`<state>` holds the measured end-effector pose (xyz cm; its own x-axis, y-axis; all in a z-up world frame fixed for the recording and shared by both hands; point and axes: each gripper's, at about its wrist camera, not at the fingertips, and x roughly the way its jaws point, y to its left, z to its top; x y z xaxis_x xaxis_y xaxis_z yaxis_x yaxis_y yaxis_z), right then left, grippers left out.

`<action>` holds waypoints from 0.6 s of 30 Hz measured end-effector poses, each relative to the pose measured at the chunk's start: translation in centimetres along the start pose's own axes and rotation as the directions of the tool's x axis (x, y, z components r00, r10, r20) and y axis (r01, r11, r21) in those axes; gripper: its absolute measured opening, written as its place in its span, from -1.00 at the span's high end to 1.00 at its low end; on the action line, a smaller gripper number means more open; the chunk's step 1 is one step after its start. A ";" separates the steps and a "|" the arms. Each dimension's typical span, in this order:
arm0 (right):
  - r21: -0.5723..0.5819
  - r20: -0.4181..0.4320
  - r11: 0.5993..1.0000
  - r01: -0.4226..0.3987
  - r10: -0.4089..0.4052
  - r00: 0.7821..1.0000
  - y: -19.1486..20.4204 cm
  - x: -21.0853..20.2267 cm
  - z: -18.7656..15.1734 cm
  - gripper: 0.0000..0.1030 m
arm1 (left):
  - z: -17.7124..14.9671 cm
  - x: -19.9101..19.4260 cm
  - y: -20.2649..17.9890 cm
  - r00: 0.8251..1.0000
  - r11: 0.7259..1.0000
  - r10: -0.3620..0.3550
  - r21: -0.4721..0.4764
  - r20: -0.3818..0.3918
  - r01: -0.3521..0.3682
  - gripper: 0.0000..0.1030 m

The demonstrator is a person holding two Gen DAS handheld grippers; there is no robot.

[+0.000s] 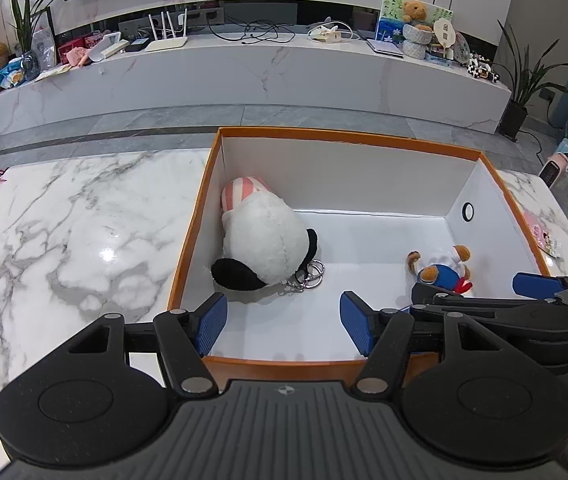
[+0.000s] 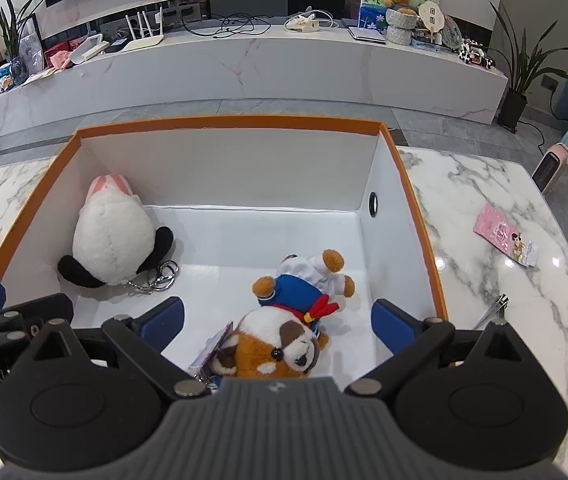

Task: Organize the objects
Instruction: 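Move the left gripper back to the pink notebook while the right returns to the pile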

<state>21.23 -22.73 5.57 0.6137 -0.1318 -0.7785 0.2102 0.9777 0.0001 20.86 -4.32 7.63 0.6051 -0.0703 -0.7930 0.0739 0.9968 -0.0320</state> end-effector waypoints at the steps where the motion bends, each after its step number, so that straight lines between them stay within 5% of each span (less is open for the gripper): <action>1: -0.002 0.001 1.000 0.000 0.000 1.000 0.1 -0.1 -0.1 -0.94 | 0.0 -0.1 0.0 1.000 1.000 -0.001 0.001 0.000 0.001 -0.43; 18: -0.044 0.046 0.999 -0.023 0.025 0.999 -0.2 -4.4 -1.6 -0.98 | -2.0 -3.2 0.2 1.000 0.999 -0.027 0.045 -0.002 0.027 -0.43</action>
<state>17.26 -22.07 7.96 0.6528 -0.1143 -0.7488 0.1623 0.9867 -0.0092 17.34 -3.81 8.99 0.6010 -0.0968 -0.7934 0.1259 0.9917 -0.0256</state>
